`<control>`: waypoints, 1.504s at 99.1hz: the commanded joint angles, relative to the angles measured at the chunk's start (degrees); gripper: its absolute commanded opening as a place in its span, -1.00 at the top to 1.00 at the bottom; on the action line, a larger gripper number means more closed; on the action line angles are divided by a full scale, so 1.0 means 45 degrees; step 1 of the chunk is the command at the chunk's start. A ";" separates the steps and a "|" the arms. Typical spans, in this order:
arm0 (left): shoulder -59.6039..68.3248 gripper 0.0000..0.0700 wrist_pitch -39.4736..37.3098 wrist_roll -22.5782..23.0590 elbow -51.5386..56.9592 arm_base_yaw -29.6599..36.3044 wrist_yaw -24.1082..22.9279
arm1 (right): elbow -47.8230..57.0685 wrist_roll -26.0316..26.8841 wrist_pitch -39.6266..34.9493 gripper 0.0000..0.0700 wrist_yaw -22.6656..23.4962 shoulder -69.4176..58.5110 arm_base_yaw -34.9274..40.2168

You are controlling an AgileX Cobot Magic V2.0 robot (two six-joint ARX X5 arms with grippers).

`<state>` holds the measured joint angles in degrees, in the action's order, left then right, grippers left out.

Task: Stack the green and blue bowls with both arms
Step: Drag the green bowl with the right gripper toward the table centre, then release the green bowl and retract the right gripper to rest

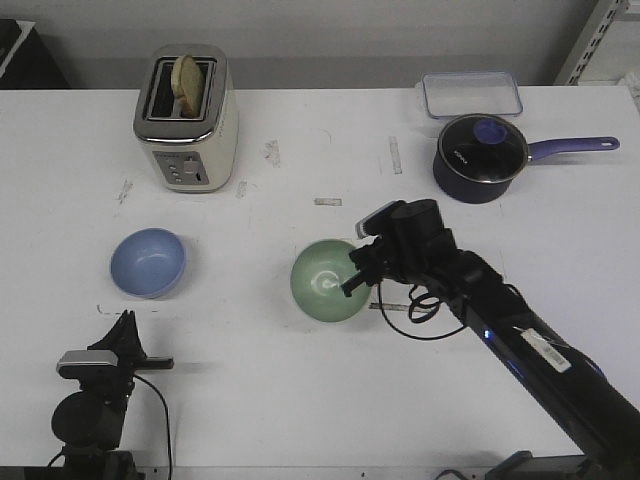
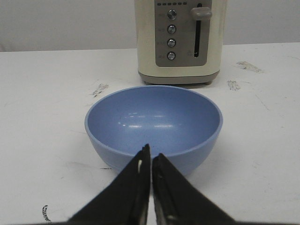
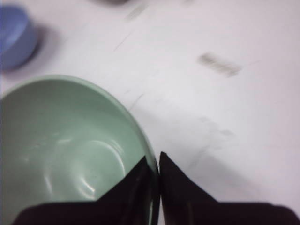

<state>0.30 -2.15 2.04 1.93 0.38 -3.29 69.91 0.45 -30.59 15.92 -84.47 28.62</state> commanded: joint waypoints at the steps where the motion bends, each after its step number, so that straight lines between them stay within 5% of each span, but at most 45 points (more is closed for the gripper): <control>1: -0.0024 0.99 -0.0117 -0.0024 -0.0267 -0.0019 -0.0029 | 0.0151 0.0185 0.0073 0.99 -0.0287 -0.0578 0.0355; 61: -0.0024 0.99 -0.0117 -0.0024 -0.0267 -0.0019 -0.0029 | 0.0146 0.0180 0.0053 0.93 -0.0248 -0.2905 0.0889; 67: -0.0024 0.99 -0.0117 -0.0024 -0.0267 -0.0019 -0.0029 | 0.0151 0.0185 0.0078 0.67 -0.0185 -0.2905 0.0889; 80: -0.0024 0.99 -0.0121 -0.0024 -0.0267 -0.0019 -0.0029 | 0.0204 0.0189 0.0053 -0.34 -0.0170 -0.2875 0.0884; 85: -0.0024 0.99 -0.0121 -0.0024 -0.0267 -0.0019 -0.0029 | 0.0267 0.0185 0.0015 -0.45 -0.0189 -0.2803 0.0860; 109: -0.0024 0.99 -0.0131 -0.0024 -0.0267 -0.0019 -0.0029 | 0.1073 0.0185 -0.0058 -0.31 -0.0257 -0.1617 0.0481; 123: -0.0024 0.99 -0.0146 -0.0019 -0.0267 -0.0019 -0.0034 | 0.1156 0.0189 0.0243 0.25 -0.0471 -0.0238 -0.0272; 136: -0.0024 0.99 -0.0175 -0.0019 -0.0267 -0.0019 -0.0034 | 0.1141 0.0160 -0.0340 0.87 -0.1768 0.0826 -0.1486; 149: -0.0024 0.99 -0.0165 -0.0019 -0.0267 -0.0019 -0.0039 | 0.0675 -0.0112 -0.1200 0.99 -0.2268 0.1749 -0.3152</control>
<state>0.30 -2.20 2.04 1.93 0.38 -3.29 73.93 0.36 -34.96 6.09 -77.45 17.17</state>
